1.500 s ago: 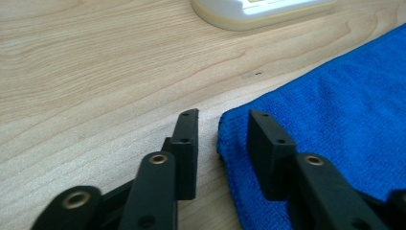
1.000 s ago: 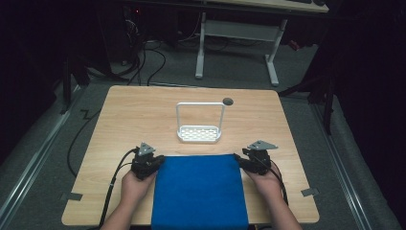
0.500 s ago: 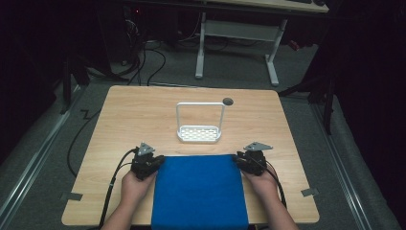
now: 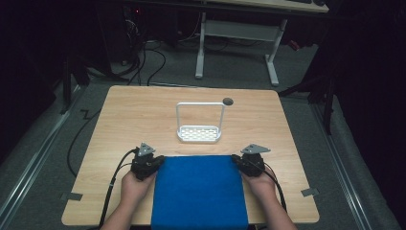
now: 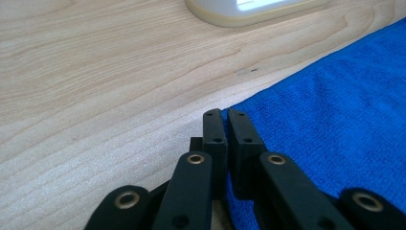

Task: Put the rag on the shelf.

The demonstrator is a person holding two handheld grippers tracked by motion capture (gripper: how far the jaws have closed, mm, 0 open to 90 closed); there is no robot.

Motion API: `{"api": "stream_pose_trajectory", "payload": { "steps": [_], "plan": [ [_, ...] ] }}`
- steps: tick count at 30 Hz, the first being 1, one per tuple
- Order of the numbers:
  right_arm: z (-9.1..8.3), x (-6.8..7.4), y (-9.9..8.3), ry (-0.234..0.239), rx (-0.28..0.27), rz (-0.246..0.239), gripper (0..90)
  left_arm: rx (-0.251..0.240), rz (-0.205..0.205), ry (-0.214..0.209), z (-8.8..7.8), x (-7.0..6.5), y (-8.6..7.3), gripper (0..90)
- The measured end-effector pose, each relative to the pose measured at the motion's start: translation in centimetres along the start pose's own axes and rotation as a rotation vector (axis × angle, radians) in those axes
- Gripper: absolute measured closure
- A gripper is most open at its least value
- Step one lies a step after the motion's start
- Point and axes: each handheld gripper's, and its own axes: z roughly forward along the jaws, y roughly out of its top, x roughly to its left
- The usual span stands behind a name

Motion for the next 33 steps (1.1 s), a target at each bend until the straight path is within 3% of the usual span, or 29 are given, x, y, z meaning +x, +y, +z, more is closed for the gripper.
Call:
{"api": "stream_pose_trajectory", "payload": {
  "steps": [6,13,21,27,33],
  "plan": [
    [-1.5,0.7,0.2,0.009,-0.082,0.002,88.5,-0.033,-0.011,-0.008,-0.7,0.1,0.0,87.4],
    [-2.7,1.3,0.2,0.01,-0.144,0.005,88.6,-0.107,-0.026,-0.025,-2.2,-0.3,0.3,87.5],
    [-4.7,1.6,0.9,0.008,-0.243,0.013,88.6,-0.185,0.002,-0.024,-4.0,-1.5,1.4,87.5],
    [-4.9,1.4,1.6,0.002,-0.259,0.018,88.7,-0.195,0.034,-0.014,-4.3,-1.8,2.3,87.5],
    [-4.3,0.9,2.6,0.003,-0.247,0.022,88.7,-0.175,0.012,-0.014,-3.6,-0.8,3.1,87.6]
  ]
}}
